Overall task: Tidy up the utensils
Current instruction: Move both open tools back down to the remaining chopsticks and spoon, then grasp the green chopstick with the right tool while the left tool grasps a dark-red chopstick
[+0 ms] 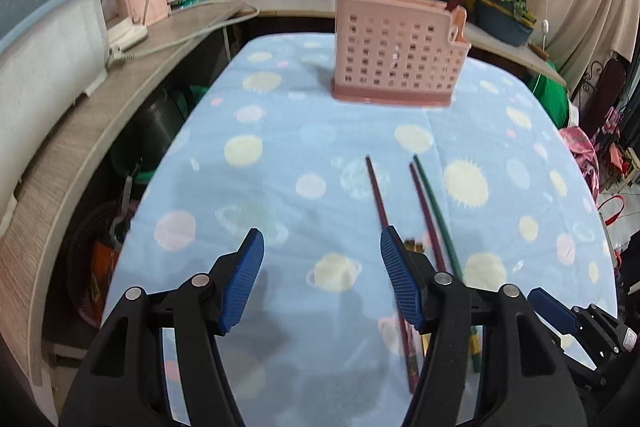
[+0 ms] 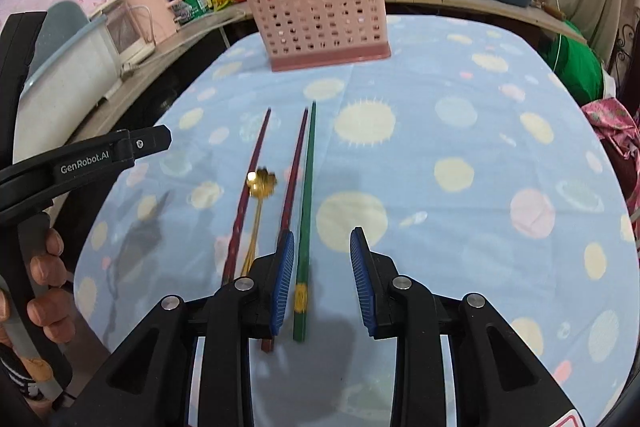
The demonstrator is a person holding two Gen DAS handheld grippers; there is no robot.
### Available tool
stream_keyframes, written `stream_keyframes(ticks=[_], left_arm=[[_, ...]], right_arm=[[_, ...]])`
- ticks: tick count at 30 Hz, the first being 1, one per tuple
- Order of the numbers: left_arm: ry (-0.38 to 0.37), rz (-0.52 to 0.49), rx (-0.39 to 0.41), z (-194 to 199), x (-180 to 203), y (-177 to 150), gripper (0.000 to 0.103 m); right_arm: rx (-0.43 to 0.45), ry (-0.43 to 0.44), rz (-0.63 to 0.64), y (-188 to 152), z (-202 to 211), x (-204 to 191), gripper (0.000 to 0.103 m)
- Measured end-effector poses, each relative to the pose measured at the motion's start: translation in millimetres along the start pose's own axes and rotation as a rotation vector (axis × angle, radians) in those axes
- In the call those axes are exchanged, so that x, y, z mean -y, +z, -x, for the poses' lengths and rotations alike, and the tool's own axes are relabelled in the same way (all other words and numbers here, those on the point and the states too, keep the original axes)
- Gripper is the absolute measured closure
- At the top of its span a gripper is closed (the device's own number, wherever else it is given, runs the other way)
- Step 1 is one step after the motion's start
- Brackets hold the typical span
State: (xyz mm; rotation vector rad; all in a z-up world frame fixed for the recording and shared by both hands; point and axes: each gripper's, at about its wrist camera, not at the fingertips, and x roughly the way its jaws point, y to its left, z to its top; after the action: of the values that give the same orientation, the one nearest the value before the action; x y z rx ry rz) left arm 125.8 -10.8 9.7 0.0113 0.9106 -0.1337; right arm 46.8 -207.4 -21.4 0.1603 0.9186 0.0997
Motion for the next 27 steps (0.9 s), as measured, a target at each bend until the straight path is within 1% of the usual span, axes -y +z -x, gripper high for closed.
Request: stream_keyframes(ticks=[4, 8, 15, 18, 21, 27], left_arm=[[-0.003, 0.005, -0.045, -9.6, 0.6, -19.6, 0.045], [-0.001, -0.004, -0.082, -17.5, 1.1, -35.3, 0.045], [-0.003, 0.004, -0.110, -20.7, -2.6, -49.6, 0.045], [-0.005, 0.001, -0.115, -20.3, -1.8, -53.1, 0.042], [-0.014, -0.005, -0.115, -18.3, 0.9, -55.7, 0.040], [-0.036, -0.033, -0.125, -16.8, 11.7, -61.7, 0.038]], right_arm=[[-0.023, -0.013, 0.018, -14.4, -6.3, -3.4, 0.074], [-0.047, -0.015, 0.024, -21.2, -10.4, -4.5, 0.075], [-0.065, -0.006, 0.039, -29.2, -15.3, -10.3, 0.078], [-0.074, -0.005, 0.046, -31.0, -18.3, -12.4, 0.084], [-0.078, -0.008, 0.057, -33.0, -20.0, -15.3, 0.087], [-0.065, -0.043, 0.089, -37.2, -19.4, -16.9, 0.096]])
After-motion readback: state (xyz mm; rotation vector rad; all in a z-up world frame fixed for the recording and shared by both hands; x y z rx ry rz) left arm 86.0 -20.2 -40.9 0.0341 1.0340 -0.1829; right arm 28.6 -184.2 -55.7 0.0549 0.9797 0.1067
